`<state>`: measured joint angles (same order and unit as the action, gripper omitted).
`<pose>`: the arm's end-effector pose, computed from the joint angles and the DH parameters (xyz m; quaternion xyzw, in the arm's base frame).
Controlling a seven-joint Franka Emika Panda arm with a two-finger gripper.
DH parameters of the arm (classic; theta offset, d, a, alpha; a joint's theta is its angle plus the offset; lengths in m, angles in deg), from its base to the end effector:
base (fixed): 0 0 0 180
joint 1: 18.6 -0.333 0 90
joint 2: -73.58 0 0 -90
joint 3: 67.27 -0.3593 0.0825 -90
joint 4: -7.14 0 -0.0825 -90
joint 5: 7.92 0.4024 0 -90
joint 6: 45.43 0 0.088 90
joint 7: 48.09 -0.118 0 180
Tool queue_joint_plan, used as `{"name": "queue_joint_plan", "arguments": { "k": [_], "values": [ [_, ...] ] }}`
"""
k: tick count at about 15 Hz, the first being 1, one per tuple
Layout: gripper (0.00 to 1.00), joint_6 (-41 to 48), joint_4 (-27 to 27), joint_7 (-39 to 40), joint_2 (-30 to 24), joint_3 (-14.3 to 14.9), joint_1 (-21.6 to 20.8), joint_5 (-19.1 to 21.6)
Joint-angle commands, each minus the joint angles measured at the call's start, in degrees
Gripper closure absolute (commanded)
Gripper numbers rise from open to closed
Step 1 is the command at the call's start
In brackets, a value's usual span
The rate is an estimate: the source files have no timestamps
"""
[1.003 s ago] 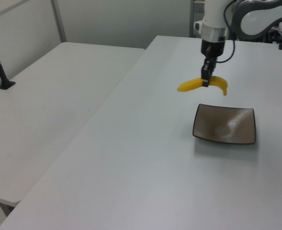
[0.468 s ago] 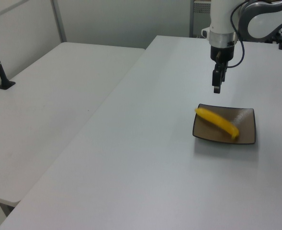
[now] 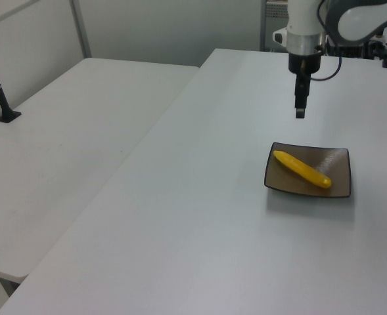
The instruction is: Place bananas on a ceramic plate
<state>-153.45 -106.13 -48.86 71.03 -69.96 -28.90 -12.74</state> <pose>0.5418 0.1180 0.5087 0.9916 0.1201 -0.0185 0.0432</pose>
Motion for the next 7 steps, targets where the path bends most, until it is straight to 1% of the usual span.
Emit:
{"name": "queue_joint_plan", "arguments": {
  "k": [1, 2, 3, 4, 5, 7],
  "values": [
    [0.00, 11.5, 11.7, 7.1, 4.2, 0.1, 3.2, 0.7],
    [0.00, 13.9, 16.6, 6.5, 6.4, 0.1, 3.9, 1.3],
    [0.00, 13.5, 18.1, 5.2, 7.1, 0.2, 4.0, 2.2],
    [0.00, 12.4, 18.3, 2.7, 7.2, 0.5, 4.0, 4.3],
    [0.00, 10.1, 18.4, -0.2, 7.3, 0.8, 3.8, 5.3],
    [0.00, 7.1, 18.1, -3.9, 7.3, 0.8, 3.8, 5.6]
  ]
}}
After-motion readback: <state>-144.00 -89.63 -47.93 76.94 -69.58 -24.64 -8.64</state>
